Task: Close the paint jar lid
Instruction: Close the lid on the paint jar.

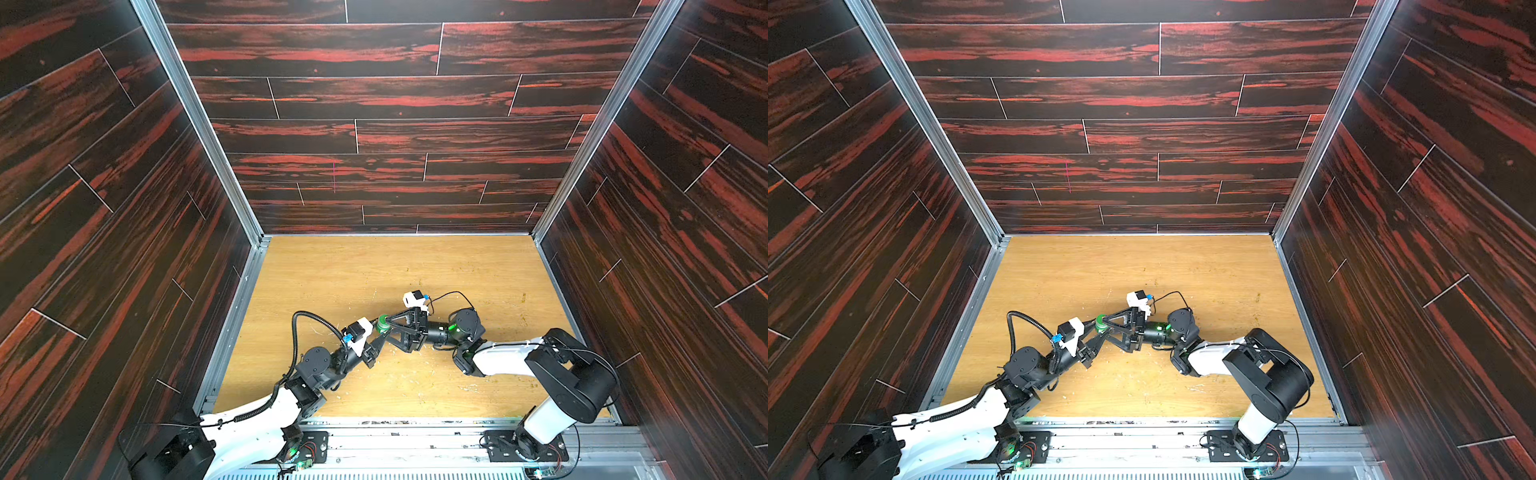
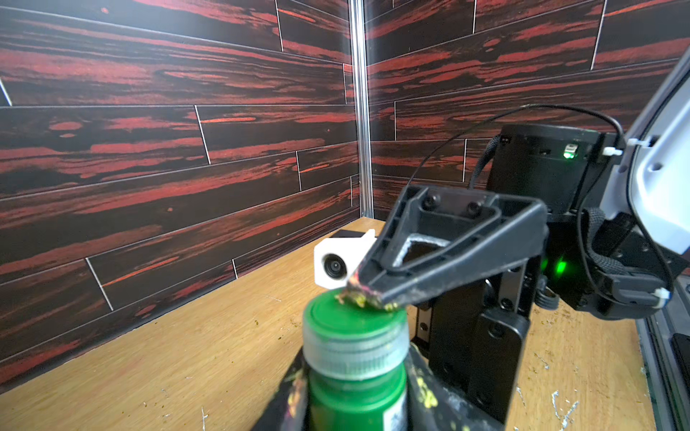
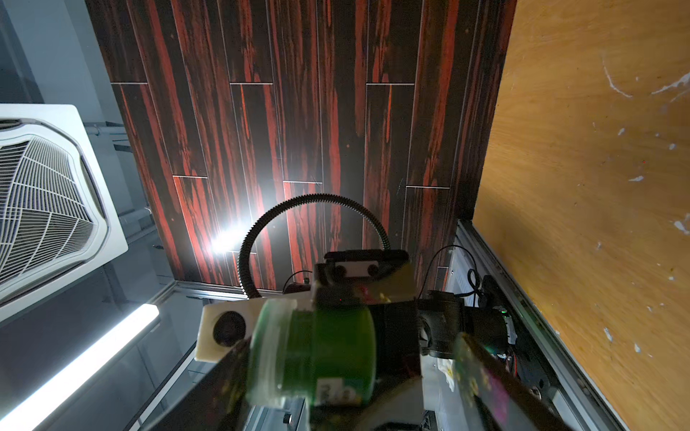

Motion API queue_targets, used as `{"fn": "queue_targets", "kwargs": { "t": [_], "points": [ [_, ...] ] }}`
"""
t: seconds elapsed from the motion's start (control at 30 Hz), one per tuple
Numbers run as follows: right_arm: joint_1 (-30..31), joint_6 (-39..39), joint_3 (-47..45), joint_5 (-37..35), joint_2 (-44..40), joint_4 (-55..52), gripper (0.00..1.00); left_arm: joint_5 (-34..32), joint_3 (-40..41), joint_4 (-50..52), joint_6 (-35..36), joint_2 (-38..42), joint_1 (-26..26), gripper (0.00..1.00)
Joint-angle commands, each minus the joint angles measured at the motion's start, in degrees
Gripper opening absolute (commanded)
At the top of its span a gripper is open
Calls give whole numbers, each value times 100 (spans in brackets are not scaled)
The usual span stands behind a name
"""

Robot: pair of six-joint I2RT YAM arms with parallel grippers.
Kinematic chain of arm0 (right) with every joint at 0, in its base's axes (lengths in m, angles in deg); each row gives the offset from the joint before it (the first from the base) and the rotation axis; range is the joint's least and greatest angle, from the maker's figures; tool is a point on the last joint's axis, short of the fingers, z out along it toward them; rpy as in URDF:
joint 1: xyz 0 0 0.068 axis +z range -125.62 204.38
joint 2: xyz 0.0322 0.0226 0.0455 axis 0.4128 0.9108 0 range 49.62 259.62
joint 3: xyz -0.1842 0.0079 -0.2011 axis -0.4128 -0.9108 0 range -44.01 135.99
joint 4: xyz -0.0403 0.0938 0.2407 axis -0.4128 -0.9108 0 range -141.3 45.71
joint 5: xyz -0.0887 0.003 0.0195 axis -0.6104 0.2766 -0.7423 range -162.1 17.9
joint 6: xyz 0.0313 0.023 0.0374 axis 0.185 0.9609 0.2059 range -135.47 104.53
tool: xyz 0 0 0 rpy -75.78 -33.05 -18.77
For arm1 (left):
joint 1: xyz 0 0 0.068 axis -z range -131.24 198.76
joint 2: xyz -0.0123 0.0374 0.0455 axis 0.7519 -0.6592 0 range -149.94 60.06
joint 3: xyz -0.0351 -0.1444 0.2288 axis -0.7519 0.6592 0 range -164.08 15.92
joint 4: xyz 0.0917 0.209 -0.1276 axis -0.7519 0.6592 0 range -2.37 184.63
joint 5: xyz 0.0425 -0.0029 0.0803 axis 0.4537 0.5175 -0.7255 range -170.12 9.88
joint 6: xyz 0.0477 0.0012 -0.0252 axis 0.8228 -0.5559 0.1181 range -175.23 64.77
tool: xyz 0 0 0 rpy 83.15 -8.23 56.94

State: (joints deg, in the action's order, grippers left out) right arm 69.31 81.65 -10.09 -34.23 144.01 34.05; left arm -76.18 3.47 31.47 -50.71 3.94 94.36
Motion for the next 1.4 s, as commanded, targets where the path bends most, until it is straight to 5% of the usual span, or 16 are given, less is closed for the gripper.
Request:
{"fn": "queue_targets", "kwargs": {
  "t": [0.0,0.27,1.3,1.37],
  "points": [
    [77,61,211,-74,65,295,87,-34,-118,-211,50,127,2,15],
    [148,88,353,-92,211,295,86,-49,-105,-195,58,135,2,15],
    [230,176,431,-23,233,298,25,-62,-87,-141,94,123,2,14],
    [228,176,442,1,218,267,26,-60,-74,-128,94,114,1,14]
  ]
}}
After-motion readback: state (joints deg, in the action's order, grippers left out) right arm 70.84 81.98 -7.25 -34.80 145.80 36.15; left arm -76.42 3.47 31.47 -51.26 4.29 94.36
